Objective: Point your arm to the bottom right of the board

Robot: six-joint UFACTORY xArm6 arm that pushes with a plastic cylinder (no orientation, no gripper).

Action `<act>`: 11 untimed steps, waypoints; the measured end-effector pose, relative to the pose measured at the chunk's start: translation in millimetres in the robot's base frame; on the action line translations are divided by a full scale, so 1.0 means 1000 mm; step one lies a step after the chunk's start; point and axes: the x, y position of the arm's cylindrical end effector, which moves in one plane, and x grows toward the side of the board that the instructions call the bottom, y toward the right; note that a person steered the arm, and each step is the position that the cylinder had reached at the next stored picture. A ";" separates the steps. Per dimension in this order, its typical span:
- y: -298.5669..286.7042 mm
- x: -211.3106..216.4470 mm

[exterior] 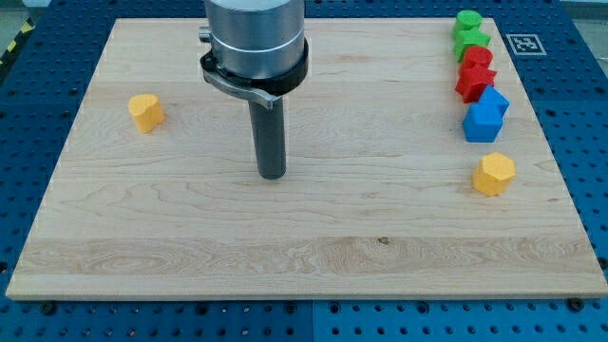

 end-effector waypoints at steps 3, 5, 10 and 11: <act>0.035 0.064; 0.115 0.108; 0.325 0.104; 0.331 0.069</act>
